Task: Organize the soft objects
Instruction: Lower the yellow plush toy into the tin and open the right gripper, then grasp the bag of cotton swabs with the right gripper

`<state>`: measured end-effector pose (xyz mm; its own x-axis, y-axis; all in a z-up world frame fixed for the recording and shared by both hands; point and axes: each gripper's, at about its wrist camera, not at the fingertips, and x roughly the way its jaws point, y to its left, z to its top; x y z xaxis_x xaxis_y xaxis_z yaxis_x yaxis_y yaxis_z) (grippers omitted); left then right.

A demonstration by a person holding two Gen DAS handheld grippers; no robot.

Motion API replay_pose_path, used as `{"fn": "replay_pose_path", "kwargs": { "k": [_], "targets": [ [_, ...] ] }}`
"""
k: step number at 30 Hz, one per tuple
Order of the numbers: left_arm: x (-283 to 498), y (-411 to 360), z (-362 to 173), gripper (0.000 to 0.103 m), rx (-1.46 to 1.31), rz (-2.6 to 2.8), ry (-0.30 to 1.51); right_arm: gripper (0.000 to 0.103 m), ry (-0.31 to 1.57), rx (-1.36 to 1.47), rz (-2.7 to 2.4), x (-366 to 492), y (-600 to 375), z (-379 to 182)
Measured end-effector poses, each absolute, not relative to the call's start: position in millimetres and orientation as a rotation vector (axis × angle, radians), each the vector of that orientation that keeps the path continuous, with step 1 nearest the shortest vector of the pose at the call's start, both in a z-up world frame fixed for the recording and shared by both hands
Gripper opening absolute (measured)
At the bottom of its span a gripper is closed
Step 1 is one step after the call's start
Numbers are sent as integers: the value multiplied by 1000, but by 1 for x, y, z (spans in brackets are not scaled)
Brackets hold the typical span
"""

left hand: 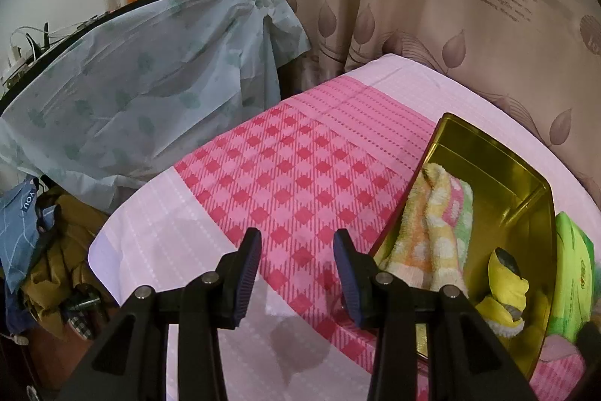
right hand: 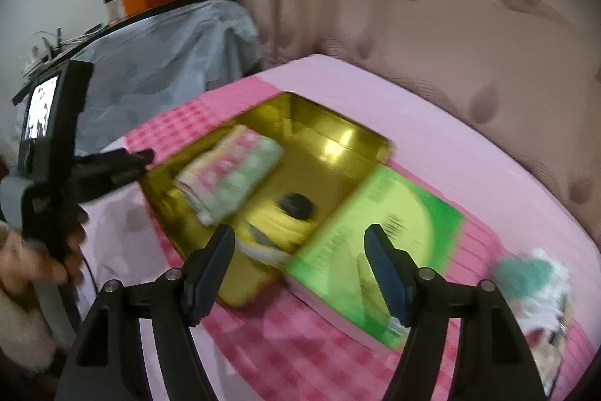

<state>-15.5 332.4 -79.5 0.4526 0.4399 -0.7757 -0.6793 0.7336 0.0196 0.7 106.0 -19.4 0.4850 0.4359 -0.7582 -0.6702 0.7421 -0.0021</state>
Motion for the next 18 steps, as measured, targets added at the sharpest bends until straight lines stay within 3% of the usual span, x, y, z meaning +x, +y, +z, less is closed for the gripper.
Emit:
{"fn": "replay_pose_path", "kwargs": {
  "k": [11, 18],
  "targets": [
    [-13, 320, -77, 40, -263, 697, 847, 68, 862, -214, 348, 26, -56, -27],
    [-10, 307, -66, 40, -229, 664, 834, 60, 879, -127, 158, 44, -149, -34]
  ]
}}
